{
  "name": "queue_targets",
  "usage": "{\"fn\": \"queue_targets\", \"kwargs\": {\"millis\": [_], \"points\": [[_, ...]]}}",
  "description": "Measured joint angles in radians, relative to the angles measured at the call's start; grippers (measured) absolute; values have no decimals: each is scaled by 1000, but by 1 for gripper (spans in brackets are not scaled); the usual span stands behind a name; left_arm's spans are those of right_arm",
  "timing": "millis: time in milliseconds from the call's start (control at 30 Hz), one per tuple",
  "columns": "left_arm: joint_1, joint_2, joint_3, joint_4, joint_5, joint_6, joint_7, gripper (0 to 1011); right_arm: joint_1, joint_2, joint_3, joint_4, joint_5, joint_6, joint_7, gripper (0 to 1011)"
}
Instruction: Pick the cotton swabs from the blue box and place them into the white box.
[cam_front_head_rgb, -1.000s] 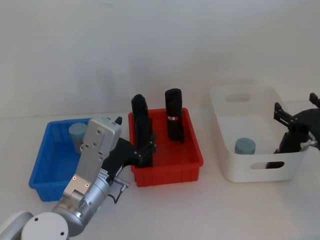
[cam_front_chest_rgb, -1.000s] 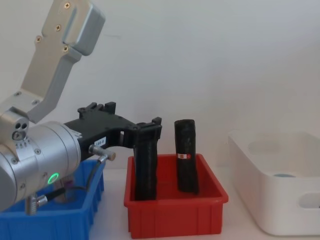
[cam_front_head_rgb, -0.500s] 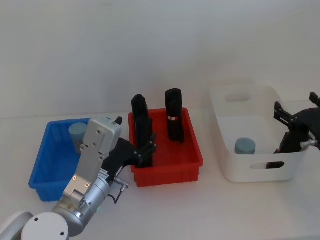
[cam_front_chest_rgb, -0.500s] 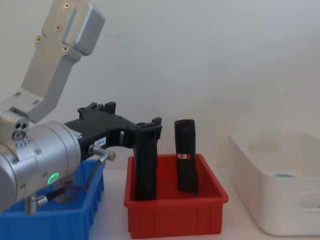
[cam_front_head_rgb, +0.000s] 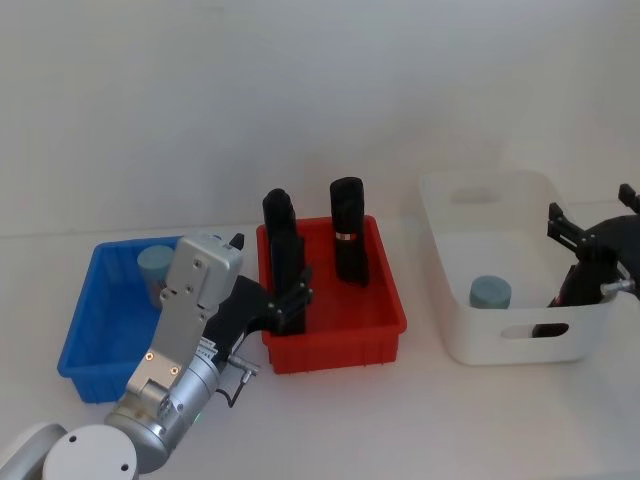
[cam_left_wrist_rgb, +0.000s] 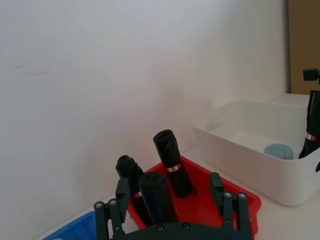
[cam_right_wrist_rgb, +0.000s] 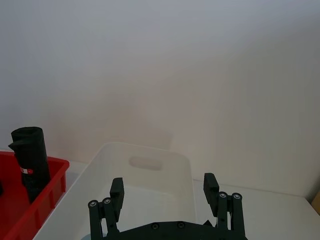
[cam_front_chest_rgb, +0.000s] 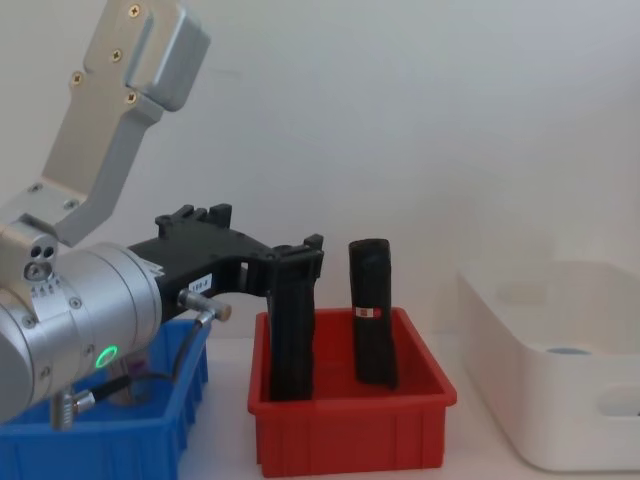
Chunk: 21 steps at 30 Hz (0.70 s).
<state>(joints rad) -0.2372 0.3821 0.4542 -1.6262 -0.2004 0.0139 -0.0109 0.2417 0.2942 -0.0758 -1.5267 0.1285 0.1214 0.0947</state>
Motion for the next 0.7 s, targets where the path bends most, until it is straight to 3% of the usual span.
{"fn": "queue_targets", "kwargs": {"millis": [700], "points": [[0, 0, 0, 0, 0, 0, 0, 1004, 0, 0, 0, 0, 0, -1, 0, 1002]]}}
